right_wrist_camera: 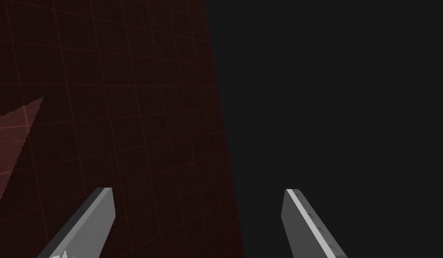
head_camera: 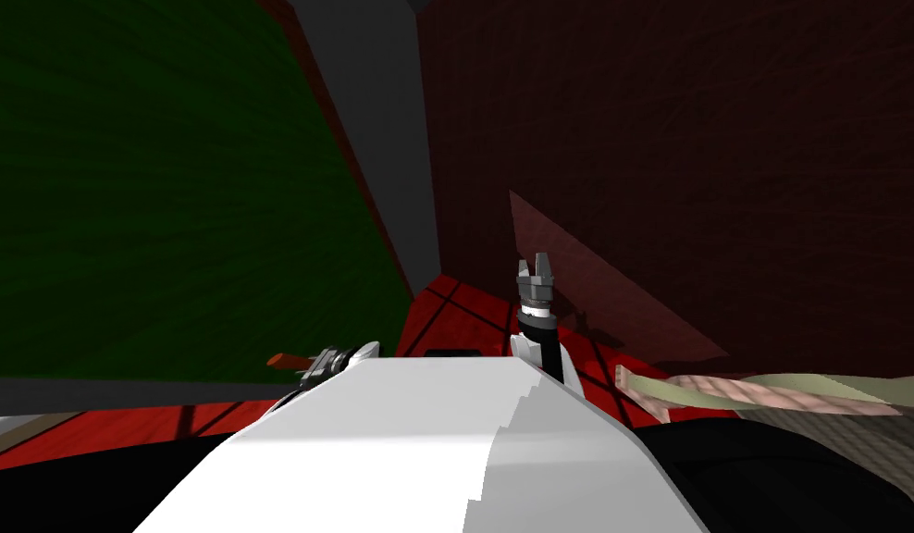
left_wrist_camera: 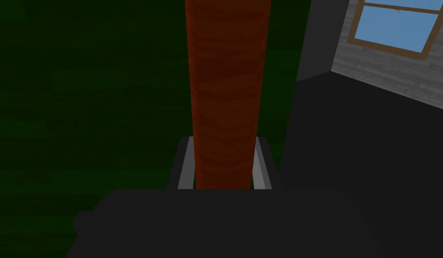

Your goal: Push the door open

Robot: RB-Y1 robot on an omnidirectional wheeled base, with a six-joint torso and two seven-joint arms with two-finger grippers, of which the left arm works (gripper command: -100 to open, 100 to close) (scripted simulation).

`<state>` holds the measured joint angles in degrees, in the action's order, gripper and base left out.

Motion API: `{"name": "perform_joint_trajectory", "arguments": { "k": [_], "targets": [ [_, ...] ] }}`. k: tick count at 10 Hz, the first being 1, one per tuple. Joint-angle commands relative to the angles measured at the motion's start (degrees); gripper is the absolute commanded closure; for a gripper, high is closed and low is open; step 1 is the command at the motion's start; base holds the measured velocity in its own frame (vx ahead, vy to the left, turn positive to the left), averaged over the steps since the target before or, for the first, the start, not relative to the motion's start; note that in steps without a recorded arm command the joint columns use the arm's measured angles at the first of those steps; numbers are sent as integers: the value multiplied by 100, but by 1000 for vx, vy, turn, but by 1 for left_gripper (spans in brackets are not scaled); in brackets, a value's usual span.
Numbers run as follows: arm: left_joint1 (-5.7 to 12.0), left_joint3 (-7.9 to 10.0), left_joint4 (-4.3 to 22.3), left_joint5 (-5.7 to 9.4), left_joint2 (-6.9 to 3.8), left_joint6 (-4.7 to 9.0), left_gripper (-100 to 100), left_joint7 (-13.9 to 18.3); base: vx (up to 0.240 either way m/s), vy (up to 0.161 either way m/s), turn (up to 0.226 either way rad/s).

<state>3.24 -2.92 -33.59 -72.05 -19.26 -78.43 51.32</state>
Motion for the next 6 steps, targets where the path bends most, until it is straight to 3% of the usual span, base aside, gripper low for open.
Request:
{"name": "perform_joint_trajectory", "arguments": {
  "k": [1,6],
  "targets": [
    [65,75,-6,37,25,-132,100,-29,152,-145,61],
    [111,341,37,214,138,-489,100,-128,114,-162,50]
  ]
}}
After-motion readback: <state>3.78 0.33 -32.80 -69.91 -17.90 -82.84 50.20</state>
